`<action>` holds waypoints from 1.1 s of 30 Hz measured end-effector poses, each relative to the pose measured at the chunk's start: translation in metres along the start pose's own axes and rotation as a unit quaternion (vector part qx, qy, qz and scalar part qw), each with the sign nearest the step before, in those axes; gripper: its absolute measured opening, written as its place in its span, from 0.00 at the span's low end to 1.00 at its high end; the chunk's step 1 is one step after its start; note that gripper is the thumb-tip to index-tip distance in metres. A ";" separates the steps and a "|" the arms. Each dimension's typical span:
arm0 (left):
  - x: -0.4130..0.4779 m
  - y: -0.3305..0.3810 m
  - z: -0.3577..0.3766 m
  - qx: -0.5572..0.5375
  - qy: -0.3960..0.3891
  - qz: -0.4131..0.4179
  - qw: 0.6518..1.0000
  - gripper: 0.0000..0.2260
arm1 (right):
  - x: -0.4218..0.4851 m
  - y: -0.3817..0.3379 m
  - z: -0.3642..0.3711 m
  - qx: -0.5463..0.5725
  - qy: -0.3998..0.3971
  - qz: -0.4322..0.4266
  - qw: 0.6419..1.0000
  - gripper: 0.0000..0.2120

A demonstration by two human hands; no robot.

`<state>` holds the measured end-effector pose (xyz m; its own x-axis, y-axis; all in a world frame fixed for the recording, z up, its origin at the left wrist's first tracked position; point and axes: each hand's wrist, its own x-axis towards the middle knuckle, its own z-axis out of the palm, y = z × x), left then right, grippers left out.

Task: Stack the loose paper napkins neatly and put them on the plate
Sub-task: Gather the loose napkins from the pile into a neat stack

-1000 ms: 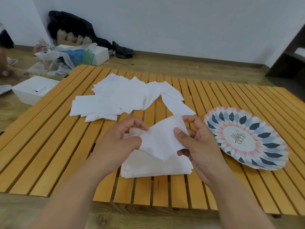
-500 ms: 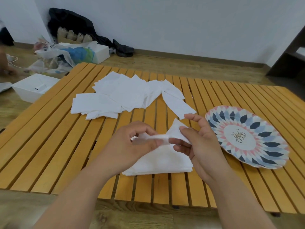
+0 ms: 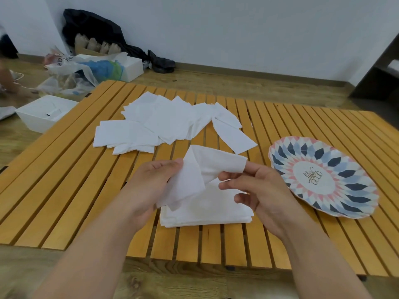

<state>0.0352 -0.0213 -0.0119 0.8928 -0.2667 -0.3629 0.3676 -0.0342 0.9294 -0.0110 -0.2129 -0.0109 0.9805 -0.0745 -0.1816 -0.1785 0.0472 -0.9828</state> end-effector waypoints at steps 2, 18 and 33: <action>-0.001 0.001 0.001 0.005 0.016 -0.016 1.000 0.11 | -0.001 0.002 0.003 -0.042 0.032 0.001 0.999 0.05; -0.003 -0.010 0.012 0.407 -0.032 0.124 0.905 0.33 | 0.003 0.008 0.008 -0.049 0.110 0.060 0.991 0.03; 0.008 -0.011 0.001 0.206 0.063 0.123 0.969 0.11 | 0.008 0.012 -0.007 -0.043 0.096 0.027 0.994 0.07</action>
<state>0.0379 -0.0240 -0.0247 0.9743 -0.1970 -0.1087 0.0279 -0.3737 0.9271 -0.0063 -0.2194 -0.0244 0.9372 -0.2639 -0.2282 -0.2442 -0.0288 -0.9693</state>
